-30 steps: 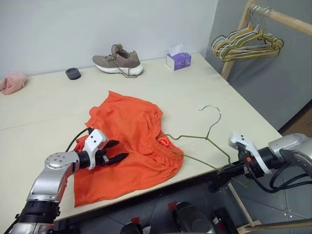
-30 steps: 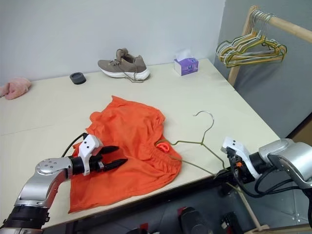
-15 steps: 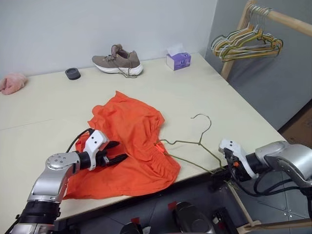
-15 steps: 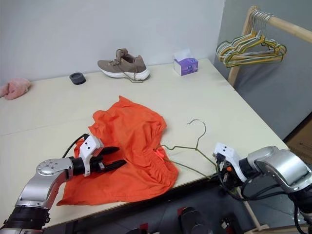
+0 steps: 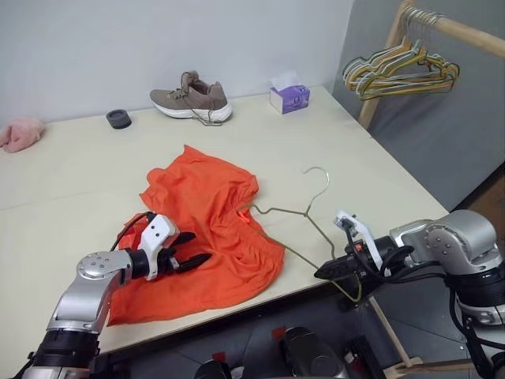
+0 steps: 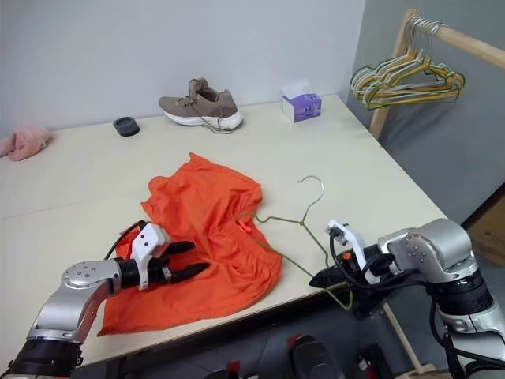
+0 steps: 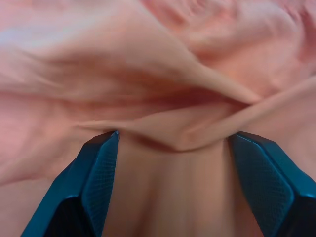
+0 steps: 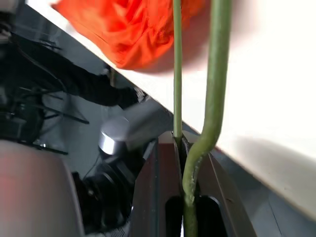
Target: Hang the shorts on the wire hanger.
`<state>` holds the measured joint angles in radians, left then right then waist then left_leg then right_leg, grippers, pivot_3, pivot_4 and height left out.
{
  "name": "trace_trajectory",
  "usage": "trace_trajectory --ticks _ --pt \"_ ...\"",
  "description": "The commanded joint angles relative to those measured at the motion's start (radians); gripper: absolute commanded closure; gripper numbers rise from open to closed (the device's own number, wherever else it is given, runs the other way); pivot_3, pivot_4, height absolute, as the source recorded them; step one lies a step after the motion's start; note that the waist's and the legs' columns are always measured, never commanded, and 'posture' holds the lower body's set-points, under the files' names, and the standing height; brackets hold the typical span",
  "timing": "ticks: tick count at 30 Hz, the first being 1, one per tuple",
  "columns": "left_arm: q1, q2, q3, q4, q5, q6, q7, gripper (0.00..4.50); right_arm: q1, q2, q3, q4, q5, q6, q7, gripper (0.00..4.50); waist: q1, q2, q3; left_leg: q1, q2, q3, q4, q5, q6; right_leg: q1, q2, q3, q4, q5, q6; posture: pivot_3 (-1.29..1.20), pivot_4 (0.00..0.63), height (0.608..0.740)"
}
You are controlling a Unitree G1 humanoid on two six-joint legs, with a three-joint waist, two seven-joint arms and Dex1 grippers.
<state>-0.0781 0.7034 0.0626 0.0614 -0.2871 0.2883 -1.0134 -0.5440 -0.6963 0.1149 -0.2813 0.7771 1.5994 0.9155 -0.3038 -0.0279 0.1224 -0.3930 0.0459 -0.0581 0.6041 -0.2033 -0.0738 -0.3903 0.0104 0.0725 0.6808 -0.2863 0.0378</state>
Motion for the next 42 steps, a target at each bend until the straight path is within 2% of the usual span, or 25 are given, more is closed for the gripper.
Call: trace_trajectory --ticks 1,5,10,15,20,24,31,42 --pt "0.012 0.010 0.004 -0.047 -0.019 0.007 -0.013 0.77 -0.022 -0.022 -0.016 -0.125 0.070 -0.048 0.033 4.50 0.004 0.000 0.000 0.000 0.000 0.000 0.000 0.000 0.000 0.000 0.000 0.000 0.000 0.000 0.000 -0.26 0.076 0.740" --pt "0.018 0.012 0.000 -0.042 -0.012 0.005 -0.015 0.77 0.002 -0.053 0.049 -0.226 0.063 -0.134 0.037 4.50 0.002 0.000 0.000 0.000 0.000 0.000 0.000 0.000 0.001 0.000 0.000 0.000 0.000 0.000 0.000 -0.25 0.074 0.740" --pt "0.017 0.016 -0.006 -0.035 -0.005 0.001 -0.020 0.77 0.071 -0.225 0.262 -0.279 -0.143 -0.397 0.066 4.50 0.004 -0.001 -0.001 0.000 0.000 0.000 0.000 -0.001 0.001 0.000 0.000 0.000 -0.001 0.000 0.000 -0.25 0.073 0.740" --pt "0.016 0.016 -0.009 -0.033 -0.005 0.000 -0.024 0.77 0.075 -0.218 0.273 -0.205 -0.192 -0.457 0.046 4.50 -0.007 0.000 -0.001 0.001 0.000 0.000 0.001 -0.001 0.001 0.000 0.000 0.000 0.000 0.000 0.000 -0.26 0.071 0.740" --pt "0.025 0.021 -0.011 -0.027 0.002 -0.015 -0.031 0.77 0.014 -0.075 0.019 -0.075 0.042 -0.184 0.035 4.50 -0.007 0.000 -0.001 0.002 0.000 0.000 0.001 0.000 0.001 0.001 0.000 0.000 0.001 0.000 0.000 -0.26 0.071 0.740" --pt "0.030 0.021 -0.008 -0.027 -0.001 -0.017 -0.030 0.77 -0.017 -0.043 -0.036 0.029 0.006 -0.125 -0.054 4.50 0.000 -0.002 -0.002 0.001 0.000 0.000 0.002 -0.001 0.001 0.001 0.000 0.000 0.000 0.000 0.000 -0.26 0.072 0.740" --pt "0.033 0.019 -0.012 -0.042 -0.004 -0.013 -0.027 0.77 -0.018 -0.075 0.051 0.098 -0.050 -0.133 -0.076 4.50 0.000 0.000 -0.001 0.001 0.000 0.000 0.002 -0.001 0.002 0.000 0.000 0.000 0.000 0.000 0.000 -0.25 0.073 0.740" --pt "0.027 0.020 -0.010 -0.041 -0.002 -0.012 -0.023 0.77 0.019 -0.196 0.142 0.039 -0.002 -0.126 0.042 4.50 0.003 0.000 -0.001 0.000 0.000 0.000 0.002 -0.001 0.002 0.000 0.000 0.000 0.000 0.000 0.000 -0.24 0.072 0.740"
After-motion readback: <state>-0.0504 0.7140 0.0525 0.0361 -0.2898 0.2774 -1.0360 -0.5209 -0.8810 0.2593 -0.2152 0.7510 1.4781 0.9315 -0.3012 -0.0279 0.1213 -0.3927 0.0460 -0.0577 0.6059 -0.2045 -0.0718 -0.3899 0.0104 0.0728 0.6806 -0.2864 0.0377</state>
